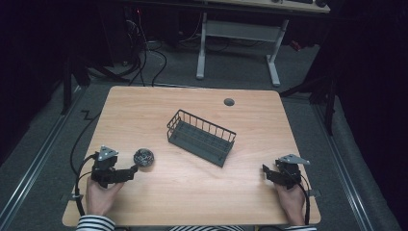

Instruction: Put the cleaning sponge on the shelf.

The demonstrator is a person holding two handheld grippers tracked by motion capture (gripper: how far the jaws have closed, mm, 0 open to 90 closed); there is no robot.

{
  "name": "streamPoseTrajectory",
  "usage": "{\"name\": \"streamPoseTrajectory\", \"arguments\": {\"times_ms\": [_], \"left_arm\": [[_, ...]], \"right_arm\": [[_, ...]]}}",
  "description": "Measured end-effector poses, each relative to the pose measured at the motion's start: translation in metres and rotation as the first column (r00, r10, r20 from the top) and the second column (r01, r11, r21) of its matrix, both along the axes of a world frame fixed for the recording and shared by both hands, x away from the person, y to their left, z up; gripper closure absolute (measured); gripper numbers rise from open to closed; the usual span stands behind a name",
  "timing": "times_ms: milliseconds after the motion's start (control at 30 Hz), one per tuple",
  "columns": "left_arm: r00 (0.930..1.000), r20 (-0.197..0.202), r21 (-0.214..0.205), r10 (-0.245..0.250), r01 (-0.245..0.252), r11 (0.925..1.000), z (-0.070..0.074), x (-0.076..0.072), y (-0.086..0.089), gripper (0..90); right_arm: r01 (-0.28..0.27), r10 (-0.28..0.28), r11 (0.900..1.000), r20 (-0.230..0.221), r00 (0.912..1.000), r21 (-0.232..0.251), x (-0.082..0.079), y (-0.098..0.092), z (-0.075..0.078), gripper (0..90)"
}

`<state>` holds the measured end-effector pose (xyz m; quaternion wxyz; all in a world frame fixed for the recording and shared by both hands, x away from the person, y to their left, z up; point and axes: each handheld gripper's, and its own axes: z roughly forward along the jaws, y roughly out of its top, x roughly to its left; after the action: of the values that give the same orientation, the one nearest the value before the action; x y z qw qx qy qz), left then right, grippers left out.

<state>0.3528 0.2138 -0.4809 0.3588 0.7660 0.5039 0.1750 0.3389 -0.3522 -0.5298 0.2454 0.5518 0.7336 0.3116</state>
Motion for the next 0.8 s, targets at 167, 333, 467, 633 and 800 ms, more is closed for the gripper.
{"name": "streamPoseTrajectory", "arguments": {"times_ms": [167, 333, 467, 633, 800], "left_arm": [[0.9997, -0.006, 0.022, -0.025, 0.026, 0.9994, 0.003, 0.004, -0.010, 12.4], [0.9982, -0.035, 0.050, -0.049, 0.051, 0.9974, 0.003, 0.013, -0.023, 11.2], [0.9972, -0.050, 0.068, -0.056, 0.059, 0.9960, 0.002, 0.017, -0.028, 10.7], [0.9951, -0.074, 0.081, -0.066, 0.072, 0.9941, 0.000, 0.026, -0.034, 9.5], [0.9923, -0.110, 0.088, -0.057, 0.067, 0.9939, -0.007, 0.037, -0.040, 8.4]], "right_arm": [[-0.001, 0.001, 1.0000, 0.000, 1.0000, 0.000, 0.000, 0.000, 0.000, 37.9], [-0.002, 0.002, 1.0000, 0.000, 1.0000, 0.000, 0.000, 0.000, 0.000, 37.8], [-0.003, 0.003, 1.0000, 0.000, 1.0000, -0.001, 0.000, 0.000, 0.000, 37.6], [-0.006, 0.006, 1.0000, -0.001, 1.0000, -0.001, 0.000, 0.000, 0.000, 37.2], [-0.007, 0.007, 1.0000, -0.001, 1.0000, -0.001, 0.000, 0.000, 0.000, 37.1]]}}
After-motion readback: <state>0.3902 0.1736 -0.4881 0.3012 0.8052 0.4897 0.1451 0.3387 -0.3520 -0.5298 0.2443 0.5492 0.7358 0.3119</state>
